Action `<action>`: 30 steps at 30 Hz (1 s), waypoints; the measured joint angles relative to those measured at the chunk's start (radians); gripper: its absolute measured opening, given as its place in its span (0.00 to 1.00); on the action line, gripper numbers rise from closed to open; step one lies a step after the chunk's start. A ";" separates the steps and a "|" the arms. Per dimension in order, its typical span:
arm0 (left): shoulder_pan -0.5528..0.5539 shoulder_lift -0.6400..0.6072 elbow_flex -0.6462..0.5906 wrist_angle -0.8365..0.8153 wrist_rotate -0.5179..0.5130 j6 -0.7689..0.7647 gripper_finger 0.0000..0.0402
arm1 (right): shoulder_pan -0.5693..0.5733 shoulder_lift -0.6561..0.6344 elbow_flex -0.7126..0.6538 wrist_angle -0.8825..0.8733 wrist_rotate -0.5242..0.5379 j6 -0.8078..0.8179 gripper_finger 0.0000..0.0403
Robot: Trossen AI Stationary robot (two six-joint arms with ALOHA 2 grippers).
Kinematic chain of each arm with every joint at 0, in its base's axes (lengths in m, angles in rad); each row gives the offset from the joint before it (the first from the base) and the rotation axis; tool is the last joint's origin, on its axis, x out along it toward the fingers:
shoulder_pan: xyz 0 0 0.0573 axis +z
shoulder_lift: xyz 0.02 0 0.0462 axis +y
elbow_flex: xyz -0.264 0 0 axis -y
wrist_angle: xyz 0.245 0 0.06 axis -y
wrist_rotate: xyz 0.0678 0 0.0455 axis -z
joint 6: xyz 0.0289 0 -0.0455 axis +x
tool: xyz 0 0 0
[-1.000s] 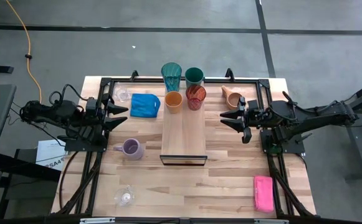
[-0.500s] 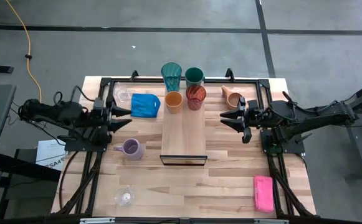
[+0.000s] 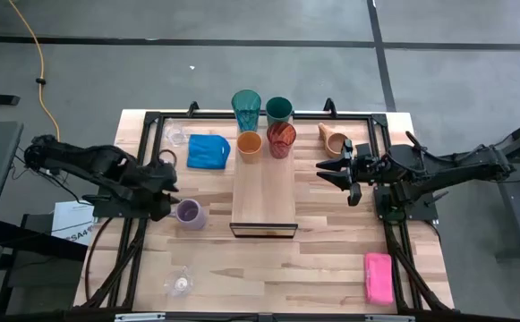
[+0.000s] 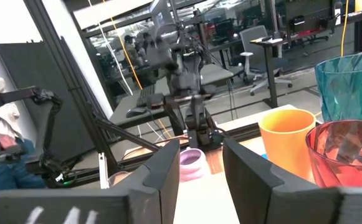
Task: Stack small to large cups/mugs on shelf
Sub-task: Put the purple mug on the shelf
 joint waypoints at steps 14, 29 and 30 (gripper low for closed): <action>0.000 0.215 -0.026 0.039 0.069 -0.378 0.44 | -0.001 0.000 0.000 0.000 0.001 -0.021 0.28; 0.000 0.463 -0.011 0.027 0.050 -0.520 0.44 | 0.000 0.000 0.000 -0.018 0.001 -0.021 0.28; 0.000 0.463 -0.002 0.029 0.050 -0.516 0.44 | -0.001 0.000 0.000 -0.018 0.001 -0.021 0.28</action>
